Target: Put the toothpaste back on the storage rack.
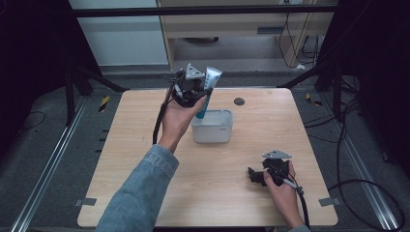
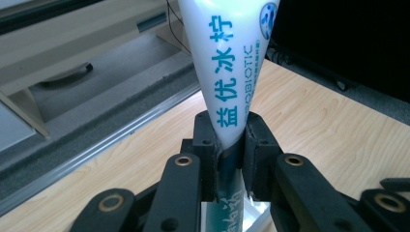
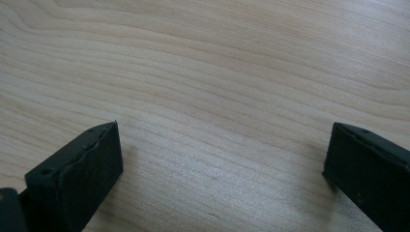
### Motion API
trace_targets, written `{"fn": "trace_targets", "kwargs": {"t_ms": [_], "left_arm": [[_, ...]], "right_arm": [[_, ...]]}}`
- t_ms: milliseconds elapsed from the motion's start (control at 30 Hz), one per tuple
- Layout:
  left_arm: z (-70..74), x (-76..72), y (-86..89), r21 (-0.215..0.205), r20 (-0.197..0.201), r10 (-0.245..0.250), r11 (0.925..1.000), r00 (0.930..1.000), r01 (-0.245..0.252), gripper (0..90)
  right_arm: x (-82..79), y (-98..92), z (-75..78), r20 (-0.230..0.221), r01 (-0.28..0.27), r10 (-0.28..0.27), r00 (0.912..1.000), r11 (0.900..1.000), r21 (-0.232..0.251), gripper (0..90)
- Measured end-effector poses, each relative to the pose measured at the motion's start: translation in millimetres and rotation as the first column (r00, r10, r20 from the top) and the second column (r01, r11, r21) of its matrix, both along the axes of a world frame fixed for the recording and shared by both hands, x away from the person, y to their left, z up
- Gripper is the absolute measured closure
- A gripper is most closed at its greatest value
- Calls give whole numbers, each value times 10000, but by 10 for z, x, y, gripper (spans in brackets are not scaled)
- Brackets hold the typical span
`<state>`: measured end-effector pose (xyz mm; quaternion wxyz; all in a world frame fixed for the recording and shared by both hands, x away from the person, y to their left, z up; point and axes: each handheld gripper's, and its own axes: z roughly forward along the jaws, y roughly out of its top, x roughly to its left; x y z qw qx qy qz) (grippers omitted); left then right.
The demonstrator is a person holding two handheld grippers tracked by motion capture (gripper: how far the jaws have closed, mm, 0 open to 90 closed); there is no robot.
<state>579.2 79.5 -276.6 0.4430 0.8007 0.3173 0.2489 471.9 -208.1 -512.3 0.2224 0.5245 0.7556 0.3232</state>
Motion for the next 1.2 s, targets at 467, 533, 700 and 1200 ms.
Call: {"fn": "trace_targets", "kwargs": {"t_ms": [467,533,700,1200], "left_arm": [[-120,142,-43,-544,17,-198,9983,9998,199,778],[-136,162,-68,-1029,-62,-293,9943,9996,285,778],[-171,188,-92,-932,97,-169,9955,9998,177,778],[-401,259,-169,-918,-152,-419,9950,9990,403,779]], "right_arm": [[2,-2,-2,31,-19,19,10000,10000,-37,4],[1,-2,-2,27,-19,19,10000,10000,-35,4],[1,-2,-2,28,-15,15,10000,10000,-36,4],[0,-1,-1,20,-13,14,10000,10000,-43,5]]}}
